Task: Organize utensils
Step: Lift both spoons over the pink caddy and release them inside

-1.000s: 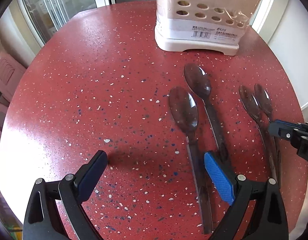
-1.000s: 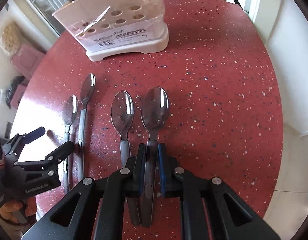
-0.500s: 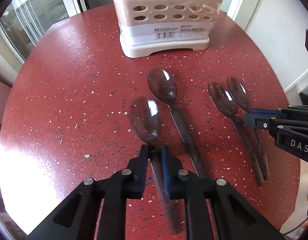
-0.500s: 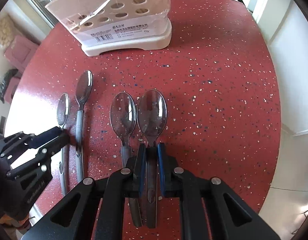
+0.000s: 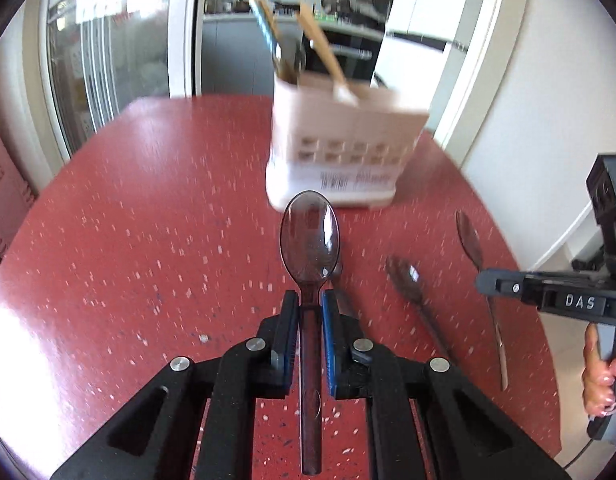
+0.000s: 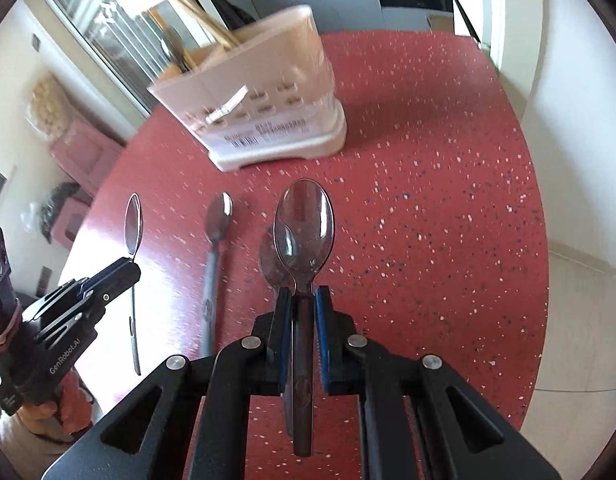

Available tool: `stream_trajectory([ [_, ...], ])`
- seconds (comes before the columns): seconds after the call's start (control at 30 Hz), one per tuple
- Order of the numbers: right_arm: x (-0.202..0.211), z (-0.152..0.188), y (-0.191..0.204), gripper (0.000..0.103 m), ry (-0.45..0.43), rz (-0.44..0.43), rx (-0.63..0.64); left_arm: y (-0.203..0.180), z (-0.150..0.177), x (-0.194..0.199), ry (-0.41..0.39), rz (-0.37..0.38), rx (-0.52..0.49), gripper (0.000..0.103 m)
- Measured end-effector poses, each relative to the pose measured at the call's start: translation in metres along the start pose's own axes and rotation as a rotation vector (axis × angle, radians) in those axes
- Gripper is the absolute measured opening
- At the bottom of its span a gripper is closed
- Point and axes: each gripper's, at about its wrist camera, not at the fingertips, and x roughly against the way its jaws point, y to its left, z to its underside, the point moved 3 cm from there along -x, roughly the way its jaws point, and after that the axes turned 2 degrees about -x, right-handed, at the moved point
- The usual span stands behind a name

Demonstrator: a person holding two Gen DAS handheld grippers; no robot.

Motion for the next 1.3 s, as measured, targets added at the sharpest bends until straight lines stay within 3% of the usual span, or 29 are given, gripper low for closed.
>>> stream_trajectory([
  [0.3, 0.052, -0.032, 0.017, 0.012, -0.163, -0.053, 0.029, -0.001, -0.056, 0.034, -0.174, 0.041, 0.045, 0.042],
  [0.63, 0.089, -0.121, 0.046, 0.012, -0.373, -0.073, 0.051, 0.011, -0.142, 0.024, -0.325, 0.093, 0.11, 0.042],
  [1.0, 0.053, -0.199, 0.07, 0.012, -0.512, -0.057, 0.103, 0.03, -0.208, -0.023, -0.427, 0.065, 0.135, 0.042],
  [1.3, 0.005, -0.197, 0.078, 0.012, -0.592, 0.035, 0.262, 0.029, -0.198, -0.057, -0.493, 0.037, 0.111, 0.041],
])
